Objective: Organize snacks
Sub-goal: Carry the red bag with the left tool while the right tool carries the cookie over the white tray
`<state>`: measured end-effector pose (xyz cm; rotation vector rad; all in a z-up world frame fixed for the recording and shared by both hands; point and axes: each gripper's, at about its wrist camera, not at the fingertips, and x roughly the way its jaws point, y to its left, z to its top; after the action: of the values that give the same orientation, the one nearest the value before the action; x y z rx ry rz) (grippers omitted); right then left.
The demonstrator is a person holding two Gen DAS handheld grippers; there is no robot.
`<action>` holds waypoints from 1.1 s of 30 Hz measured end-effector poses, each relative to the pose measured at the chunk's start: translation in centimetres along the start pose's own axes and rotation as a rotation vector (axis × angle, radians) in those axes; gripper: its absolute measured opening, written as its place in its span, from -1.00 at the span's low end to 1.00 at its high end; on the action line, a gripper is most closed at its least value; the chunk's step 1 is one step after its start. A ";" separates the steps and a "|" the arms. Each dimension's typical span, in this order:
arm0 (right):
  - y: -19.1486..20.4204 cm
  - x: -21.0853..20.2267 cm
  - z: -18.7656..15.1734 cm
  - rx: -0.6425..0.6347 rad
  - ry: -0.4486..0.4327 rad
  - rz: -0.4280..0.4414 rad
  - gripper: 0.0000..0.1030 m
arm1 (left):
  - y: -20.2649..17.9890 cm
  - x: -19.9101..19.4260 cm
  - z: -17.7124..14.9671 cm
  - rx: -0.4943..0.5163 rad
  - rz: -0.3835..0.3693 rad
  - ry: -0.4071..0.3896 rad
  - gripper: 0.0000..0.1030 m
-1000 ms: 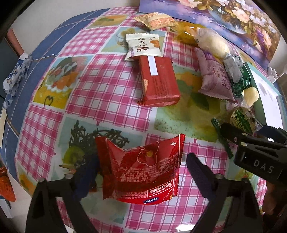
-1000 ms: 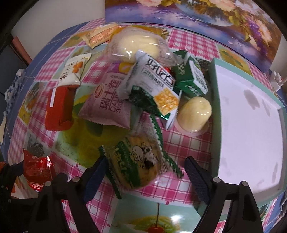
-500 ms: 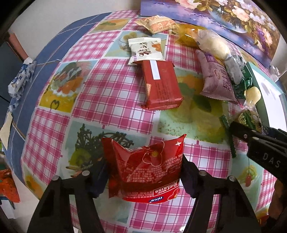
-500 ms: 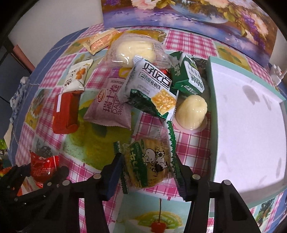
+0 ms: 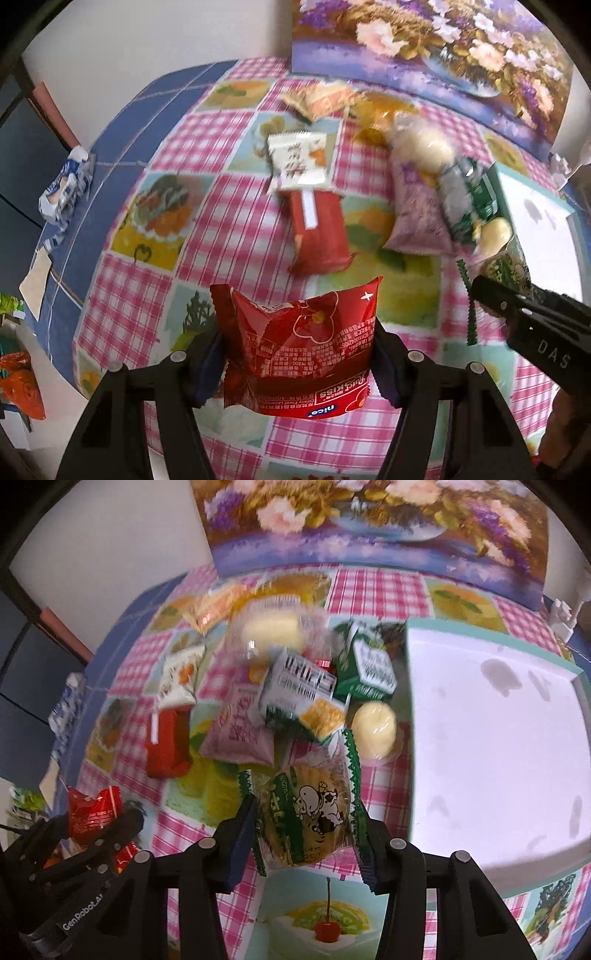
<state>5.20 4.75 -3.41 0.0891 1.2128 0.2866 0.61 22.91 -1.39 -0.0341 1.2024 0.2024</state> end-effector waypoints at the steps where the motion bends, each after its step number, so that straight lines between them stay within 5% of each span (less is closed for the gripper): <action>1: -0.2 -0.7 0.2 0.008 -0.018 0.009 0.00 | -0.3 -0.5 0.4 0.001 -0.002 -0.011 0.34; 17: -11.3 -5.1 2.5 0.326 -0.157 -0.129 0.00 | -11.6 -3.9 7.3 0.127 -0.094 -0.088 0.34; 33: -23.1 -3.6 2.6 0.607 -0.166 -0.256 0.00 | -23.5 0.9 10.6 0.249 -0.202 -0.065 0.34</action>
<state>10.34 -18.15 -4.26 0.4700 1.0970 -0.3154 14.75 1.38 -0.27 0.0685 1.1440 -0.1228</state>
